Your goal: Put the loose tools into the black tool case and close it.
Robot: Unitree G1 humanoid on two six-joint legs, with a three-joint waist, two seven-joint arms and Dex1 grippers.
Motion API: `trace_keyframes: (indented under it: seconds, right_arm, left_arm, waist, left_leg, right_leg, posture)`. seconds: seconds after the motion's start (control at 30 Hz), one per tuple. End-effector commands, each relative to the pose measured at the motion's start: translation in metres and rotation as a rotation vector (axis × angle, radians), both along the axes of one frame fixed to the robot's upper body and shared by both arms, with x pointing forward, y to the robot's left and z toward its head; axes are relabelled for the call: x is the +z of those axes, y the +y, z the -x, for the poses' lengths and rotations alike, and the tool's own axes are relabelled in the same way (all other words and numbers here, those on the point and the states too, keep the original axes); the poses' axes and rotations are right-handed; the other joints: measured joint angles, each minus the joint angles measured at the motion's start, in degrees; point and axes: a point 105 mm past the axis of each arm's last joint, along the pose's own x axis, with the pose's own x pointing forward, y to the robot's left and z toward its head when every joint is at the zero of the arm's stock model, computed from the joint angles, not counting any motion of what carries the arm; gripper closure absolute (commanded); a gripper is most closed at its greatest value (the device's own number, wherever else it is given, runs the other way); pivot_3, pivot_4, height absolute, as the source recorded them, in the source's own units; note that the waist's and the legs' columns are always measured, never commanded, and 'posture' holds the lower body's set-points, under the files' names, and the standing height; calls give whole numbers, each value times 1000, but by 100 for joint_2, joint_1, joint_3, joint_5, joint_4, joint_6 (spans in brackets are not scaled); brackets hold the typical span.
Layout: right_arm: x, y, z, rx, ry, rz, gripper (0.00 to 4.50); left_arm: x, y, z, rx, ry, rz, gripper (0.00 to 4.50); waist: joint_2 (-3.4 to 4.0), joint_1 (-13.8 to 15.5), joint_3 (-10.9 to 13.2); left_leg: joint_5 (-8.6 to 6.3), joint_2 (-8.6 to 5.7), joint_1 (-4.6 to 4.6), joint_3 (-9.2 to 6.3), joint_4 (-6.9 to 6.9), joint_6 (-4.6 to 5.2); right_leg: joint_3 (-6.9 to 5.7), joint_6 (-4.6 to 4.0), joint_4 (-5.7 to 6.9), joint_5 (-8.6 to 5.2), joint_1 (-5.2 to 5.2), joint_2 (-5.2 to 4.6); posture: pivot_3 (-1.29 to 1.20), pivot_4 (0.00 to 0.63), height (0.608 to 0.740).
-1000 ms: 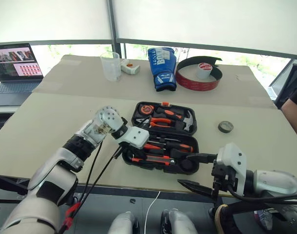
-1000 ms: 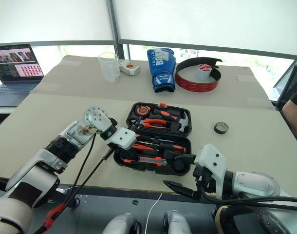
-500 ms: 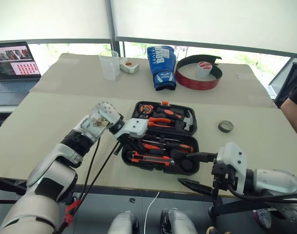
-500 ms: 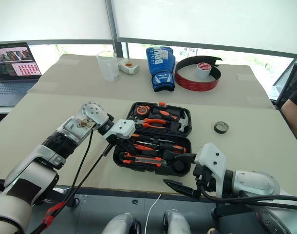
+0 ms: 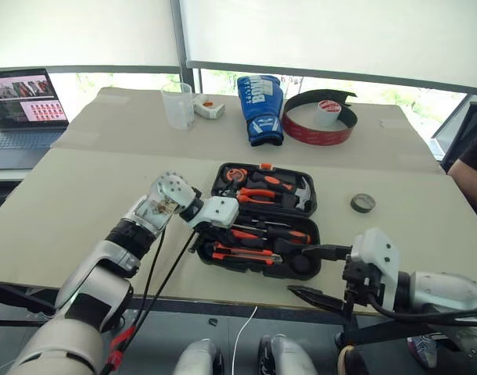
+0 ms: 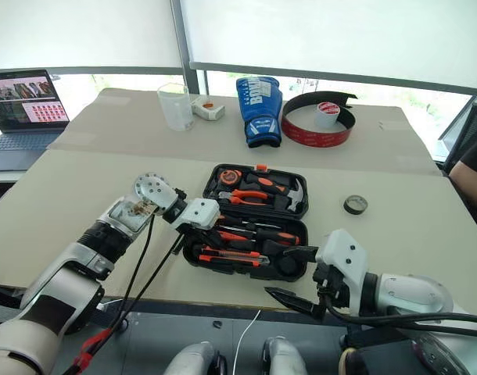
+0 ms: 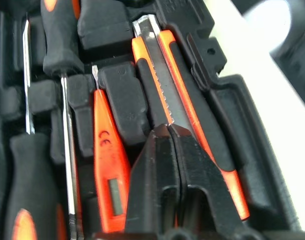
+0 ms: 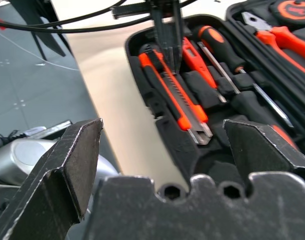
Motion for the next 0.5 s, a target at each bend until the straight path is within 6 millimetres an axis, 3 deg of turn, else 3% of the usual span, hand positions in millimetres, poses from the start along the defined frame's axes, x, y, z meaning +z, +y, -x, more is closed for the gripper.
trace_keyframes:
  seconds: [0.03, 0.1, 0.17, 0.3, 0.37, 0.5]
  right_arm:
    - [15, -46, -26, -154, -52, 87, 0]
    - [18, -69, -40, -210, -63, 148, 0]
    - [22, -95, -69, -285, -77, 192, 0]
    - [18, -128, -122, -416, -98, 282, 0]
    - [14, -136, -143, -458, -99, 326, 0]
    - [-3, -133, -169, -426, -47, 375, 0]
  left_arm:
    - [61, 14, 3, 59, -18, 201, 2765]
    - [82, 23, 3, 111, -23, 291, 2138]
    - [101, 32, 2, 191, -34, 397, 1479]
    - [110, 37, 14, 238, -7, 467, 40]
    - [111, 36, 22, 243, 14, 475, 40]
    - [102, 37, 33, 260, 12, 429, 40]
  waist:
    - [1, -30, 4]
    - [3, -59, 6]
    - [4, -88, 6]
    - [5, -150, 7]
    - [5, -182, 9]
    - [7, -182, 13]
  left_leg:
    - [1, 1, -6, 0, 8, -1]
    - [0, 1, -12, 0, 22, -1]
    - [-1, 0, -11, 1, 27, 2]
    - [-3, 0, 4, 8, 22, 5]
    - [1, 1, 11, 12, 12, -2]
    - [20, 0, 11, 16, -13, -32]
  right_leg:
    - [0, -1, 0, 0, -4, 2]
    - [0, -1, 3, 0, -4, 0]
    - [1, 7, -3, 4, 1, -2]
    - [11, 18, -7, 9, 8, -3]
    - [15, 9, 0, 4, 4, 1]
    - [13, -13, 10, -6, -6, 3]
  posture:
    - [0, 150, 727]
    - [0, 150, 727]
    - [0, 150, 727]
    - [0, 150, 727]
    - [0, 150, 727]
    - [0, 150, 727]
